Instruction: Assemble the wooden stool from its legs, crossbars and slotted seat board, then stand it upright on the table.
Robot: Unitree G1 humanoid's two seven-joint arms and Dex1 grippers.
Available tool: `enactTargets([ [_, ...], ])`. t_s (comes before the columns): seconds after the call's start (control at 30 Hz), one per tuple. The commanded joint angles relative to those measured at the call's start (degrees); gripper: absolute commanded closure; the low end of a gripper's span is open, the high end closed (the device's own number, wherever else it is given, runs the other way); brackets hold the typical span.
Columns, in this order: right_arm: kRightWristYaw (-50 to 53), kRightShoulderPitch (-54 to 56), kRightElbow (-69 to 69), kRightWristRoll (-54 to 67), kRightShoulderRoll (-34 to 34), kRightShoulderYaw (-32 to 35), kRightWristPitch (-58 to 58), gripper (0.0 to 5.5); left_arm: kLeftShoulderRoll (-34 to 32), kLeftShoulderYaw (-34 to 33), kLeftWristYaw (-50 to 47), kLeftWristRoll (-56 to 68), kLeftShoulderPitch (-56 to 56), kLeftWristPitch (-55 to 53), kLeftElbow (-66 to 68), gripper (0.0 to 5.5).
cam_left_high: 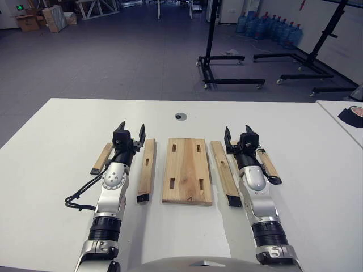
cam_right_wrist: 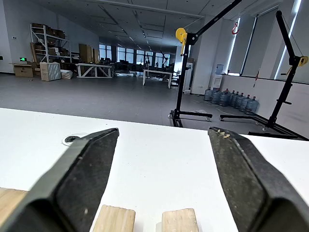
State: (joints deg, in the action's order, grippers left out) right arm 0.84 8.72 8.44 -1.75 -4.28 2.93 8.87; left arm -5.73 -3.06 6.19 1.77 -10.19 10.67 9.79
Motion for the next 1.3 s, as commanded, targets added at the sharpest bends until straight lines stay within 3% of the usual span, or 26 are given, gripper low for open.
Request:
enactTargets([
  [0.03,0.33,1.45,0.82,0.01,-0.27,0.52,0.4,2.1,-1.03,-0.32,0.52,-0.01,-1.06,0.59,0.17,2.0],
  [1.3,-0.54,4.46,4.25,0.16,-0.73,0.12,0.49,2.1,-0.35,0.34,-2.92,-2.68,-1.41,2.17,0.31,2.0],
])
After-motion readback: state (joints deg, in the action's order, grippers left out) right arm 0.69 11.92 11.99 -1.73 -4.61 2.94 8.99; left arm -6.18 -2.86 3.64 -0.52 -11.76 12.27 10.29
